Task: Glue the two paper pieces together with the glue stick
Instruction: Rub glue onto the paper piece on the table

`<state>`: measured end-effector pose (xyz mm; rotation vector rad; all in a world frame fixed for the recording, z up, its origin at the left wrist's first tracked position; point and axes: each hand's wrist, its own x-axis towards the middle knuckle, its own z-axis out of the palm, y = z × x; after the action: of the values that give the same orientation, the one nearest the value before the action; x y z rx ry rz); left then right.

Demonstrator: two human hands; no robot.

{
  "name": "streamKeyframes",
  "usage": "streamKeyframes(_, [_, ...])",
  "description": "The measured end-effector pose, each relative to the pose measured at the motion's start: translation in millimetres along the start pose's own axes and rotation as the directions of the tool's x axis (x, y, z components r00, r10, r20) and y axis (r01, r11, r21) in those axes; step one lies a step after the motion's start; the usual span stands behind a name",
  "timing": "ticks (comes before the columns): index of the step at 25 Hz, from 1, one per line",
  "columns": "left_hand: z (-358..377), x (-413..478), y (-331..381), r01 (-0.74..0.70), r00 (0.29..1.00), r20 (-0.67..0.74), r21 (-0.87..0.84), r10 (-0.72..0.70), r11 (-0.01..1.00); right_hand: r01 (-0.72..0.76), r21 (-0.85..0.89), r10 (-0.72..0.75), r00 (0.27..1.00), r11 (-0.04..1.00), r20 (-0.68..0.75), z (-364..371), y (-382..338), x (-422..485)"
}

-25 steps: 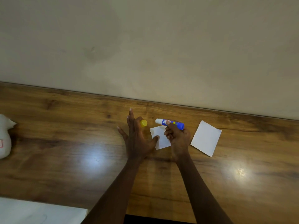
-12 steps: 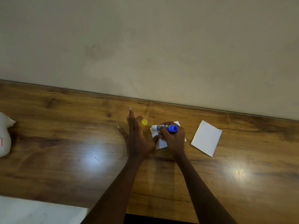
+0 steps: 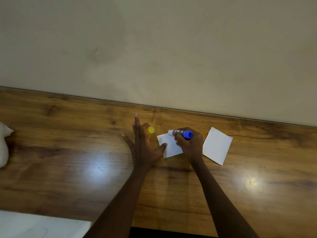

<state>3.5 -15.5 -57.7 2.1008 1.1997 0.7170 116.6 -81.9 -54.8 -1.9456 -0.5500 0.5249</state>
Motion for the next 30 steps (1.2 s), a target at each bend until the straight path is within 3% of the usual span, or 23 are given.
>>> streamKeyframes(7, [2, 0, -5, -0.005, 1.0, 0.006, 0.017, 0.005, 1.0, -0.035, -0.03, 0.03, 0.99, 0.999, -0.141, -21, 7, 11])
streamKeyframes(12, [2, 0, -6, -0.013, 1.0, 0.008, 0.044, 0.013, 0.999, -0.022, -0.073, 0.01, 0.986, 0.997, -0.164, -21, 7, 12])
streamKeyframes(16, [3, 0, -6, -0.021, 1.0, 0.007, 0.044, 0.02, 0.999, 0.022, -0.002, -0.022, 0.98, 1.0, -0.199, -22, 3, 2])
streamKeyframes(20, [4, 0, -8, -0.027, 1.0, 0.007, 0.062, 0.027, 0.998, 0.069, -0.195, -0.083, 0.994, 0.978, -0.067, -17, -2, -10])
streamKeyframes(24, [5, 0, -9, -0.001, 1.0, 0.008, 0.048, 0.0, 0.999, 0.063, -0.388, -0.033, 0.996, 0.919, 0.084, -14, -2, -13])
streamKeyframes(30, [7, 3, -11, 0.032, 0.999, -0.039, -0.058, -0.035, 0.998, 0.076, -0.421, -0.022, 0.991, 0.904, 0.133, -12, -6, -15])
